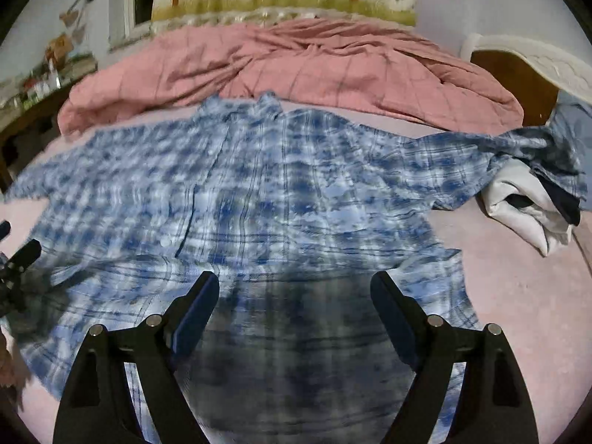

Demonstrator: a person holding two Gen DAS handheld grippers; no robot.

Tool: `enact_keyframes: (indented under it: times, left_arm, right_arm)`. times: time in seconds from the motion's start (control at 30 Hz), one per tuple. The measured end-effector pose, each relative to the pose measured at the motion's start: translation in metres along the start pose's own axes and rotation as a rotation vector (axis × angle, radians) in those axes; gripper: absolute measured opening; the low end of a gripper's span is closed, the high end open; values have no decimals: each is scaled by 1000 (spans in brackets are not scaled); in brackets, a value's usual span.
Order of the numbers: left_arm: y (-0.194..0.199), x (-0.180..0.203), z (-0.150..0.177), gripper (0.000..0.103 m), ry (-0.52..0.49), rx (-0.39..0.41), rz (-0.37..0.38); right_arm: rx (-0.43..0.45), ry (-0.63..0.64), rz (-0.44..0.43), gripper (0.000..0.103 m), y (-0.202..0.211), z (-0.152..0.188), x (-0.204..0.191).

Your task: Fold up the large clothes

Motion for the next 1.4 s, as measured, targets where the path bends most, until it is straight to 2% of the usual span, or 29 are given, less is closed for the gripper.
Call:
enact_keyframes:
  times: [0.07,0.13,0.23,0.33,0.4,0.47,0.57,0.63,0.7,0.77,0.8,0.9,0.97,1.03,1.13,1.23,1.3,1.33,1.37,1.4]
  left_arm:
    - [23,-9,7,94,11,44,73]
    - [40,-18,18,95,8,65,87]
    - [54,-36,38,103,21,67,54]
    - [53,-63,57,103,46,36,2]
    - [39,-76,62,103,36,-24,-29]
    - [16,-67,66,101,-47,-159,49]
    - [-6,-52,55,101,-144,-201,-4]
    - [-25,-52,43,101,-170,-215,-86]
    - [-43,-61,29,100,-157,-220,-159]
    - [-46,-76,13,96,-93,-178,-196]
    - [-42,-82,9,96,-56,-154,-179]
    - [-19,-92,9,96,59,-84,-8]
    - [-2,-96,23,97,99,-62,79]
    - [10,-99,39,98,127,-58,103]
    - [21,-110,72,98,166,-94,101]
    - [23,-115,93,98,168,-141,112]
    - [19,-118,104,98,162,-193,88]
    - [13,-119,109,90,153,-228,77]
    - [8,-118,112,72,150,-252,81]
    - [7,-117,114,63,155,-254,110]
  right_arm:
    - [18,32,-32,85,12,9,5]
    - [38,63,-17,85,26,21,13]
    - [62,58,17,85,42,46,29]
    - [61,2,65,85,45,60,58]
    - [41,-34,83,85,40,63,75]
    - [2,-66,66,85,34,63,88]
    - [-15,-110,55,85,27,63,98]
    - [-25,-128,54,85,23,67,102]
    - [-29,-146,71,85,20,72,107]
    - [-21,-149,93,85,22,77,112]
    - [-11,-149,105,85,25,79,116]
    - [26,-154,120,85,38,79,126]
    - [56,-167,112,85,47,79,134]
    - [79,-190,80,85,54,79,141]
    - [71,-219,9,85,52,79,146]
    - [20,-176,-91,85,40,78,135]
    - [-36,-117,-120,85,27,78,123]
    - [-63,-100,-99,80,18,79,119]
    - [-86,-91,-66,64,11,79,118]
    - [-102,-88,-31,48,5,80,119]
Point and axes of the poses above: each gripper's, at about its wrist camera, not at the fingertips, and y roughly against the way its jaws point, x to its right, z to its underside, the point moved 8 cm from there along -y, roughly the way its jaws point, and after that the axes turned 7 degrees about -x, right-handed, at the moved point
